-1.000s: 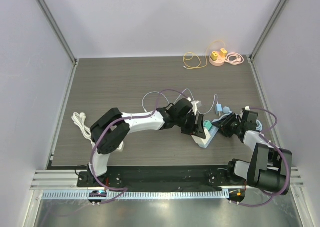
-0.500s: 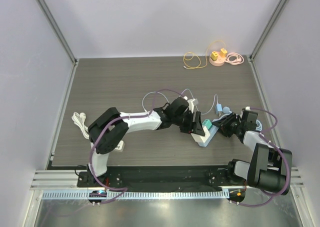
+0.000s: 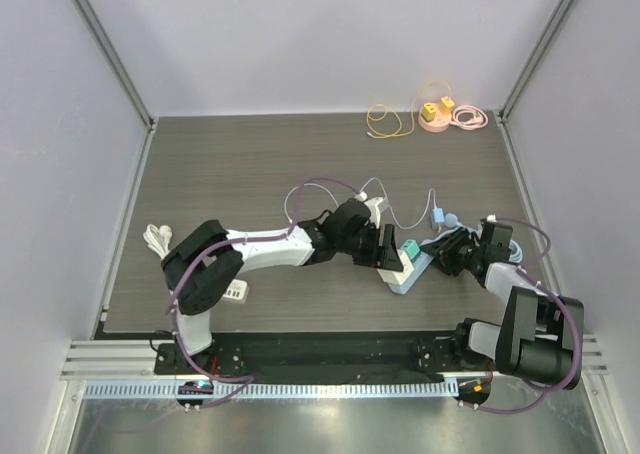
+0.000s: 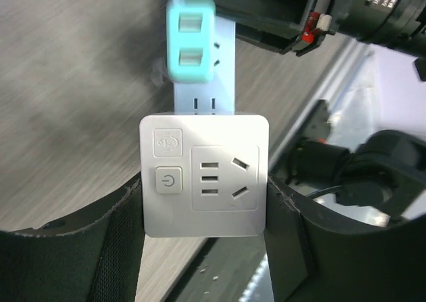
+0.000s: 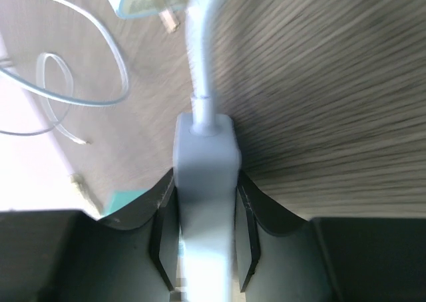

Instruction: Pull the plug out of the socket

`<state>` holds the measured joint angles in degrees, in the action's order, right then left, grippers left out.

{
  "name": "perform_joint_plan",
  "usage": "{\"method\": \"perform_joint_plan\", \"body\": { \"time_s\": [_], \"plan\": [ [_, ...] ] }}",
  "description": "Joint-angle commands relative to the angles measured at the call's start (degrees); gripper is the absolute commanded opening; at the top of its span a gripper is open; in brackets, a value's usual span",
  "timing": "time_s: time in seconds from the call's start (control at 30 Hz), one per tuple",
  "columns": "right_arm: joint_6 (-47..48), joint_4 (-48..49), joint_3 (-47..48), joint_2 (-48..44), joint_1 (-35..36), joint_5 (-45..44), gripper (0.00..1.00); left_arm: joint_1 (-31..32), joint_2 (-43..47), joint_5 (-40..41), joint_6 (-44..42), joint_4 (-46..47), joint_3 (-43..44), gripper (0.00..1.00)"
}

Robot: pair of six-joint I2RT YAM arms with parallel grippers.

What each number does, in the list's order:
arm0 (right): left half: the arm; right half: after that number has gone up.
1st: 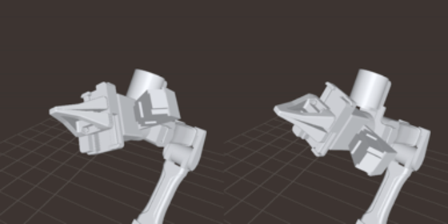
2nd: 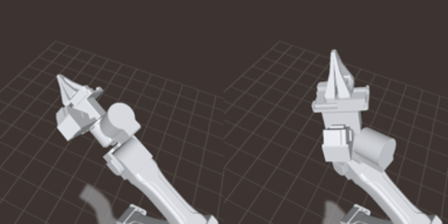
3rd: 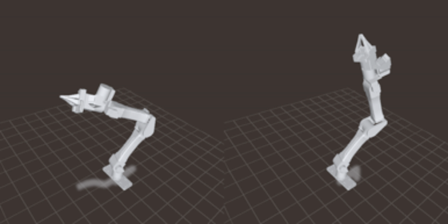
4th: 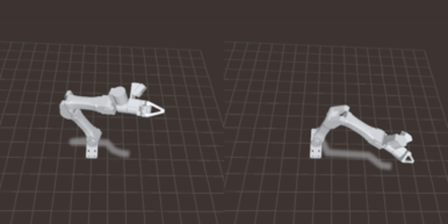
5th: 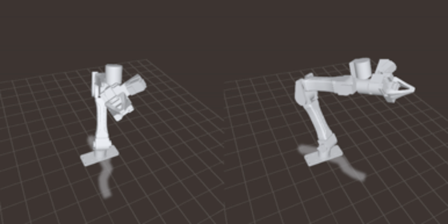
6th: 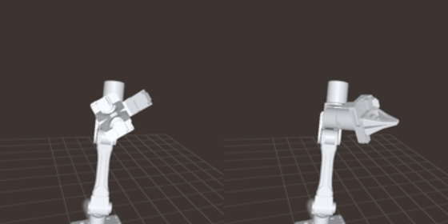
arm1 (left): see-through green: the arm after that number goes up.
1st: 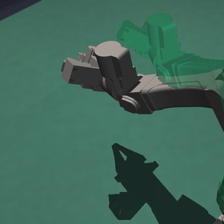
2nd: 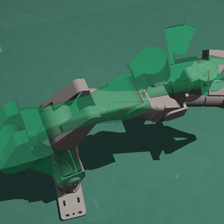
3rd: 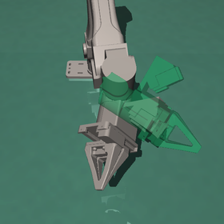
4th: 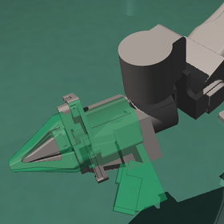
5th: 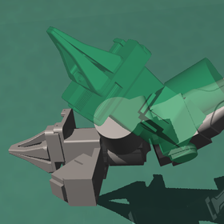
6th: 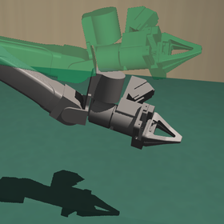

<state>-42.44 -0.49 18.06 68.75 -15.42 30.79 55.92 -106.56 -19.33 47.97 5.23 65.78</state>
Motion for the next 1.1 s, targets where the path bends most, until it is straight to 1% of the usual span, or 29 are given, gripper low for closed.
{"method": "perform_joint_plan", "body": {
  "time_s": [0.0, 0.1, 0.2, 0.27, 0.33, 0.4, 0.43, 0.5, 0.53, 0.57, 0.63, 0.67, 0.7, 0.73, 0.77, 0.87, 1.03, 1.07],
  "plan": [
    [6.8, -1.0, -0.9, 0.3, -0.8, -6.6, 0.01, -0.4, 7.4, 11.4, -10.3, -10.8, 6.1, 0.0],
    [6.8, -1.0, -0.9, 0.5, -0.8, -7.0, 0.01, -0.4, 8.3, 10.5, -10.9, -11.7, 5.9, 0.0],
    [6.7, -1.1, -0.8, 0.6, -0.9, -7.1, 0.01, -0.7, 8.2, 5.7, -8.7, -8.6, 5.0, 0.0],
    [6.7, -1.0, -0.9, 0.4, -0.9, -7.0, 0.01, -0.8, 8.7, 5.4, -7.6, -7.3, 4.4, 0.0],
    [6.7, -1.0, -0.9, 0.4, -0.9, -6.7, 0.01, -0.8, 9.7, 7.4, -7.5, -7.3, 3.8, 0.0],
    [6.8, -0.9, -1.0, 0.5, -0.8, -5.8, 0.01, -0.9, 10.1, 11.0, -9.6, -9.4, 4.6, 0.0],
    [6.9, -0.7, -1.0, 0.6, -0.9, -5.3, 0.01, -1.0, 10.1, 12.5, -10.6, -12.7, 5.2, 0.0],
    [7.0, 0.1, -1.2, 0.2, -0.9, -3.4, 0.01, -1.7, 9.4, 14.4, -12.1, -16.1, 7.7, 0.0],
    [6.9, 0.2, -1.4, -0.1, -0.9, -2.7, 0.01, -2.3, 8.7, 14.3, -13.1, -19.5, 8.5, 0.0],
    [6.8, 0.2, -1.5, -0.5, -0.8, -2.3, 0.01, -4.2, 7.3, 12.8, -13.1, -20.6, 9.3, 0.0],
    [6.7, 0.1, -1.9, -1.6, -0.9, -1.6, 0.01, -6.9, 5.0, 6.9, -11.6, -21.2, 11.0, 0.0],
    [6.6, 0.2, -2.0, -1.8, -0.8, -1.4, 0.01, -9.6, 3.8, 0.2, -10.5, -20.6, 11.5, 0.0],
    [6.7, 0.1, -2.1, -1.9, -0.8, -0.9, 0.01, -10.8, 1.5, -2.8, -9.7, -20.2, 12.1, 0.0],
    [6.5, 0.1, -2.2, -2.0, -0.8, -0.6, 0.01, -12.9, -0.6, -8.0, -8.3, -18.7, 12.3, 0.0],
    [6.6, 1.8, -2.2, -2.0, -0.8, -0.4, 0.01, -13.7, -0.6, -9.7, -7.7, -18.0, 12.4, 0.0],
    [6.5, 2.2, -2.4, -1.9, -0.8, 0.2, 0.01, -15.7, -3.8, -12.1, -6.6, -17.6, 14.3, 0.0],
    [6.6, 3.0, -2.6, -1.4, -0.8, 0.6, 0.01, -17.2, -10.1, -15.1, -5.2, -21.6, 20.8, 0.0],
    [6.6, 3.0, -2.5, -1.3, -0.8, 0.5, 0.01, -17.2, -10.9, -15.6, -5.2, -22.1, 22.4, 0.02]
  ]
}}
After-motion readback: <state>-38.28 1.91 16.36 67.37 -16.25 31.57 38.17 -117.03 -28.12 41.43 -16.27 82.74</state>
